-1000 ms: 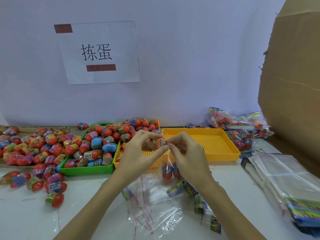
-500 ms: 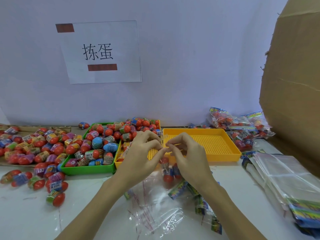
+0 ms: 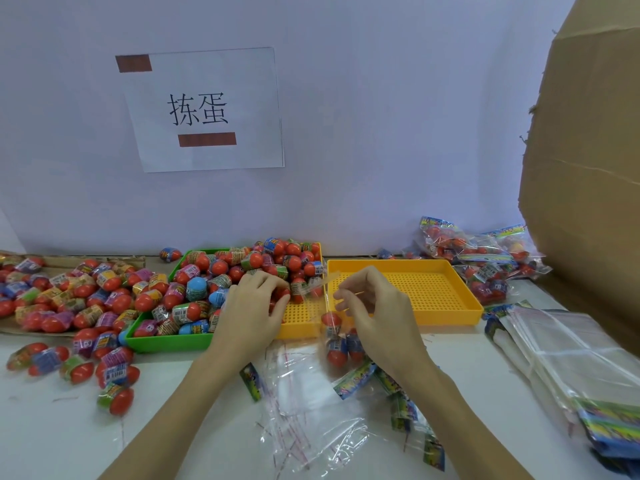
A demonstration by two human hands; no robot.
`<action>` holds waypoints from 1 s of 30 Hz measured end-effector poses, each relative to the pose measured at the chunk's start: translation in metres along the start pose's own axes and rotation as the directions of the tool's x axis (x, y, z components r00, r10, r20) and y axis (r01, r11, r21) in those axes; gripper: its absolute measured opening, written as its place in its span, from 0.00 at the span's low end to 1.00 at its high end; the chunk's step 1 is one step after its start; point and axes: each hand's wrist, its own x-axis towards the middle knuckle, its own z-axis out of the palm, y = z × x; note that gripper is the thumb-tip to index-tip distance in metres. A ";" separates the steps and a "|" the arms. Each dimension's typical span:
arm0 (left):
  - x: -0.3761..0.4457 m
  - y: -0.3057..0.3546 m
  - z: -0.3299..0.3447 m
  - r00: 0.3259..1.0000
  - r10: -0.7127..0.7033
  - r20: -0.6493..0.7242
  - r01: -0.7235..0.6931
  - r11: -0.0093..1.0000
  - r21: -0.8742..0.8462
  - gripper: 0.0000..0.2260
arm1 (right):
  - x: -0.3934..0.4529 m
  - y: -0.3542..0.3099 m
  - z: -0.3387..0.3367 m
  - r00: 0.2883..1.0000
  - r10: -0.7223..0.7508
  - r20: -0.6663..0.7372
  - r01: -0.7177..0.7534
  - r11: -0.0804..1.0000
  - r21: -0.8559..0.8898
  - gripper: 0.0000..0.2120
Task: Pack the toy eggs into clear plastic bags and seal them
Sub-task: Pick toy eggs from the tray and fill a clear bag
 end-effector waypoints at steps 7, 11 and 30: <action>0.000 -0.002 0.005 0.993 -0.019 0.120 0.004 0.992 0.123 0.13 | 0.000 0.001 0.002 1.000 -0.004 0.006 0.004 1.000 -0.022 0.04; -0.002 0.000 0.005 0.996 -0.022 0.086 0.009 0.989 0.144 0.11 | 0.000 0.001 0.002 1.000 -0.004 0.011 0.004 1.000 -0.019 0.03; -0.002 0.025 -0.017 0.963 -0.019 -0.269 -0.057 0.961 -0.270 0.05 | -0.001 -0.001 0.000 0.998 0.036 0.055 -0.033 0.998 -0.046 0.04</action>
